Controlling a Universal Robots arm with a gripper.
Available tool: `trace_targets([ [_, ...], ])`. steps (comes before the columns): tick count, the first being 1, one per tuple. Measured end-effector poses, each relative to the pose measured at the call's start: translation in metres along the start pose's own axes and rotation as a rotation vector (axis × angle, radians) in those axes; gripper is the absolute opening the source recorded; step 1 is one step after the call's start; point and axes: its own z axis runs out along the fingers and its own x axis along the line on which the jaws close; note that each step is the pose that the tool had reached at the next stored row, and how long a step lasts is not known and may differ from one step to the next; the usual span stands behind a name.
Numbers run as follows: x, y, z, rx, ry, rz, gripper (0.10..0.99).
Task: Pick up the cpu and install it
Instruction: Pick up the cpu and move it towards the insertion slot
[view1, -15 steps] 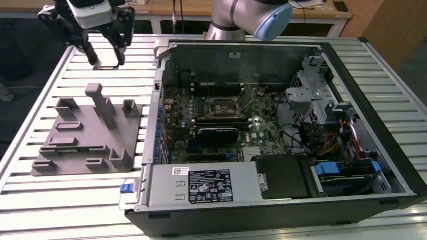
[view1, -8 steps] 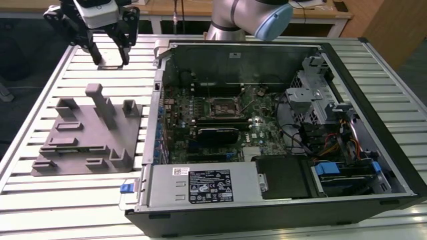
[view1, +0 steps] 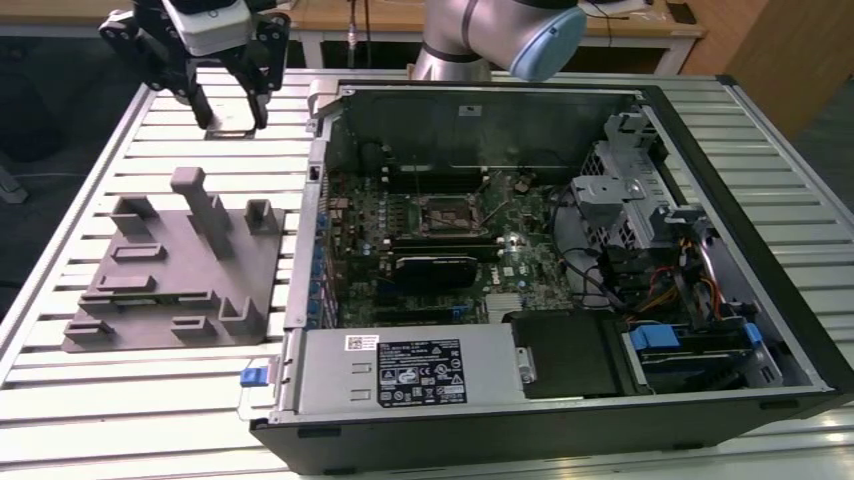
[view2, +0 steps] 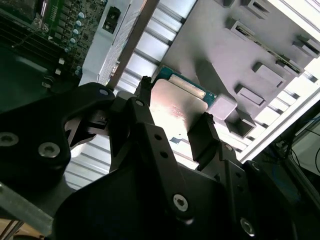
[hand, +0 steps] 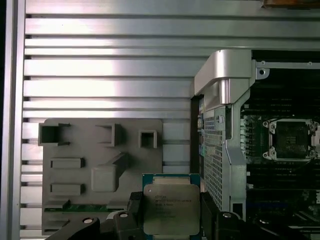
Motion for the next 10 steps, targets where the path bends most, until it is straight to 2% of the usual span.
trace_targets([
  [10, -0.0106, 0.0019, 0.0002, 0.000, 0.0000, 0.000, 0.541],
])
